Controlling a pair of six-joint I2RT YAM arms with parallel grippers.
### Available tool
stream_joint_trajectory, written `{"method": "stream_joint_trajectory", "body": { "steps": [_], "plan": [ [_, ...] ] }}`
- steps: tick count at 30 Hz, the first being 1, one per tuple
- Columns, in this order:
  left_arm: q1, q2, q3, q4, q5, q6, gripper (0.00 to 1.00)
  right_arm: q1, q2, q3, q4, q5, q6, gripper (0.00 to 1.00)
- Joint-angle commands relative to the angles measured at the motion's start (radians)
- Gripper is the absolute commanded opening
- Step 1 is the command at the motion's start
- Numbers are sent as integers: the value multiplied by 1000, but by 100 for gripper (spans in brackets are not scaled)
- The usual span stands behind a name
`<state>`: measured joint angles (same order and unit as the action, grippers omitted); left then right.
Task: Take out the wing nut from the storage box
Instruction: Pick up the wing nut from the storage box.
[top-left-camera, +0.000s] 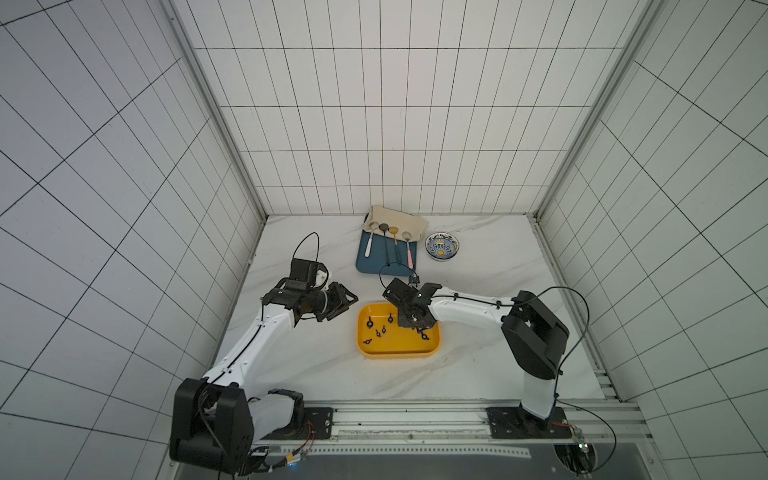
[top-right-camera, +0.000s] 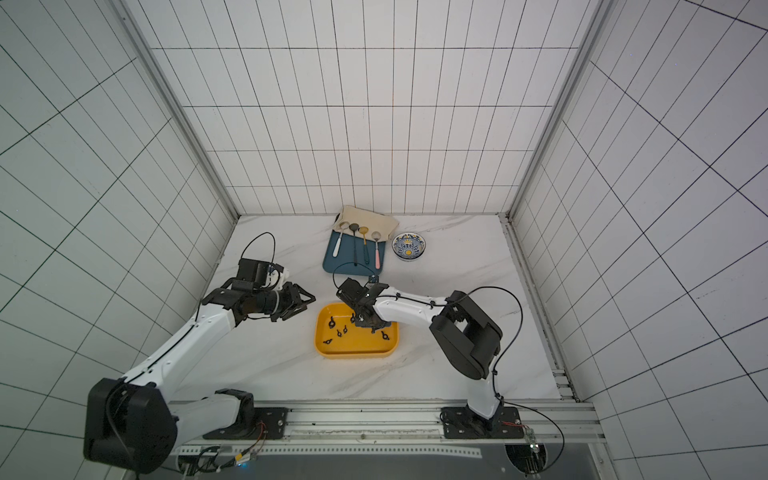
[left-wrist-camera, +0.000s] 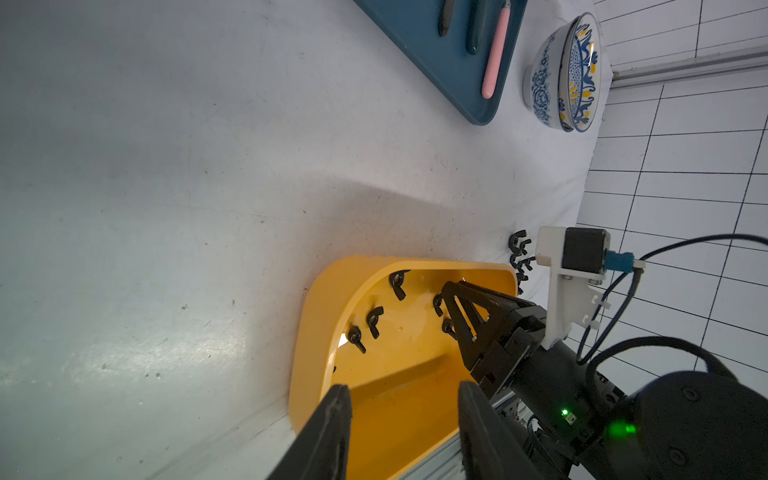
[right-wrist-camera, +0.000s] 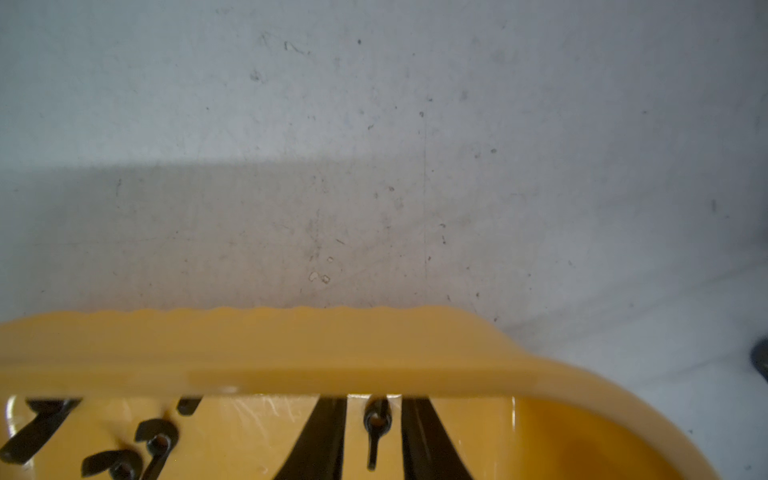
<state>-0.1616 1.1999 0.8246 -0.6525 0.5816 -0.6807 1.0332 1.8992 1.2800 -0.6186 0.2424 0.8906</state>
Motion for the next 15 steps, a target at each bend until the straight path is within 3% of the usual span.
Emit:
{"method": "stream_joint_trajectory", "body": {
  "steps": [1,6,15],
  "plan": [
    [5,6,-13,25,11,11,45,-7,22,-36,9,3,28,27],
    [5,7,-15,24,6,12,45,-8,33,-42,14,8,30,23],
    [7,-6,-19,17,-17,14,44,-9,41,-41,14,3,22,4]
  ]
}}
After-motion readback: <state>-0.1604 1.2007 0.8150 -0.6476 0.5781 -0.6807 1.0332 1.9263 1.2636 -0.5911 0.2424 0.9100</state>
